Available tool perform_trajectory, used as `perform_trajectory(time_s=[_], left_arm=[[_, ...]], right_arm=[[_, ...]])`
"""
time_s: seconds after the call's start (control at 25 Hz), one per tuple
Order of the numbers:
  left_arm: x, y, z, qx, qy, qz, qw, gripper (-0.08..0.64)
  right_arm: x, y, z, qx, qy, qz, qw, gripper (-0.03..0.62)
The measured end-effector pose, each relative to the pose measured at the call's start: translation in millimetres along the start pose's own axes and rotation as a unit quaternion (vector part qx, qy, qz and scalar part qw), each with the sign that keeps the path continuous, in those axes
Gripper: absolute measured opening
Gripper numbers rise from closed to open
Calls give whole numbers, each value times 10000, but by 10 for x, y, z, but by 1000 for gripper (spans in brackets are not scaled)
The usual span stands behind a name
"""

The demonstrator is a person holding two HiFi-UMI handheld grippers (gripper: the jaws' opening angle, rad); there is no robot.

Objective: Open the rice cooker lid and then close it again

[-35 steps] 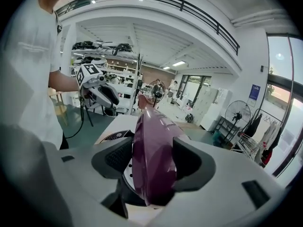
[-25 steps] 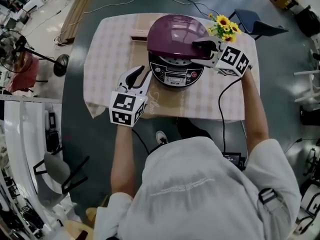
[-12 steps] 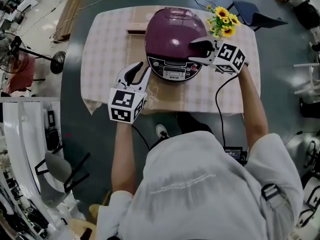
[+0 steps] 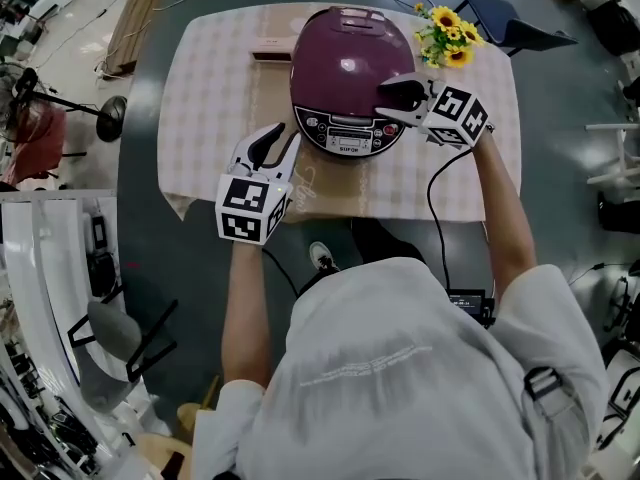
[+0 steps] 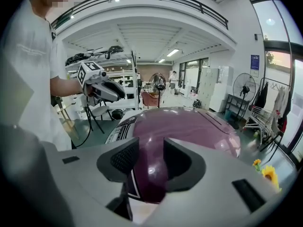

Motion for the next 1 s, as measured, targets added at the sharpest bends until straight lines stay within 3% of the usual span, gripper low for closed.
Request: perform_trajectory(time_s=[0.56,1.0], left_arm=[[106,107,-127,-173,209,15,9996,107],[-9,167,-34,-318,16,-24,9995,107]], right_arm=[[25,-10,42,-9,154,60,9999,196],[51,15,64,-82,447,97,9989,202]])
Point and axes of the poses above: the fingertips, and each gripper's own axes: x forward along the fingers, z to its left, y out of its underside, the point moved 1 cm from there along -x, backward along the fingers, and after that the axes turned 2 degrees about -z, right-handed, at the moved point
